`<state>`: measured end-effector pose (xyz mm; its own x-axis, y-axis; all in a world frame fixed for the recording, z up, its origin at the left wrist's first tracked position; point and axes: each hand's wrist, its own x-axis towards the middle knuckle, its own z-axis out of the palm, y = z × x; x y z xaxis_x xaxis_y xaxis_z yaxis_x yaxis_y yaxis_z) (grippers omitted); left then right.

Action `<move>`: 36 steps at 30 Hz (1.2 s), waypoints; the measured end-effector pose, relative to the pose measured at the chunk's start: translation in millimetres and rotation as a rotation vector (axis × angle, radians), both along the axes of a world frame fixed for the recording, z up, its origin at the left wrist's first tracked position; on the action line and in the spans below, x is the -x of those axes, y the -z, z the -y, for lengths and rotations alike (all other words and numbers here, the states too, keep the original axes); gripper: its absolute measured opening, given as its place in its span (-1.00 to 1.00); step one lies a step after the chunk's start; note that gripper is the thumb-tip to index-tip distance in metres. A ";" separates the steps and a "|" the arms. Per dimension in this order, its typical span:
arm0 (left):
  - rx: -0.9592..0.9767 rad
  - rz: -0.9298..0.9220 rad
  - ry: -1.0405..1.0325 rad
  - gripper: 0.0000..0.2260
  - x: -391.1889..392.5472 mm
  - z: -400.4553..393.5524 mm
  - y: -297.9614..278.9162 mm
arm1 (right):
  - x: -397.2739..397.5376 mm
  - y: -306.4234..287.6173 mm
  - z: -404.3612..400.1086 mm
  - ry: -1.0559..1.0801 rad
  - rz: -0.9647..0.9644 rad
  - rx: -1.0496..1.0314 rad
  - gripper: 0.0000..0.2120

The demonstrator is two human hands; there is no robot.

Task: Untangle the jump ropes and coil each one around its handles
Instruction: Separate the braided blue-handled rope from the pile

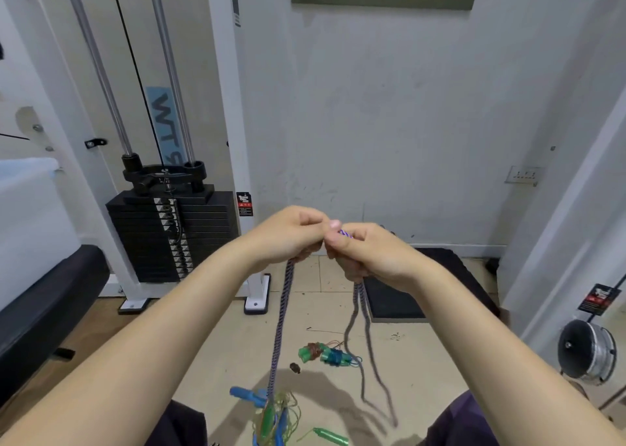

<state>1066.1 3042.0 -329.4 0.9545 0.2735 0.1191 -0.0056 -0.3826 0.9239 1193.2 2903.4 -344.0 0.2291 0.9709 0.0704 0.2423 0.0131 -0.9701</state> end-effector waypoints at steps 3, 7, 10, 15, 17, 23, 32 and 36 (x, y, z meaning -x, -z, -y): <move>0.122 -0.002 0.009 -0.68 0.8 -5.4 9.0 | -2.7 -2.1 -0.7 0.076 -0.119 -0.124 -0.69; 0.211 -0.041 -0.035 -0.71 22.5 -26.1 51.9 | -18.5 -1.0 4.5 0.285 -0.236 -0.301 -0.66; 0.228 0.003 -0.122 -0.74 33.9 -30.4 64.8 | -25.9 0.8 9.9 0.250 -0.123 -0.200 -0.63; 0.140 0.081 -0.079 -0.75 19.4 -10.8 28.4 | 0.7 3.2 1.5 0.061 0.080 0.027 -0.61; 0.089 0.084 -0.031 -0.72 13.5 -4.3 18.6 | 9.7 5.6 -2.2 -0.004 0.048 0.028 -0.66; 0.160 -0.047 0.033 -0.75 30.3 -20.5 51.8 | 4.5 4.1 0.2 0.145 -0.208 -0.217 -0.67; 0.124 0.005 -0.105 -0.79 38.9 -17.0 56.6 | -6.7 1.7 6.8 0.144 0.102 0.022 -0.69; 0.061 0.051 -0.040 -0.83 23.6 -5.8 40.5 | 9.1 9.4 -1.3 0.024 0.161 0.140 -0.68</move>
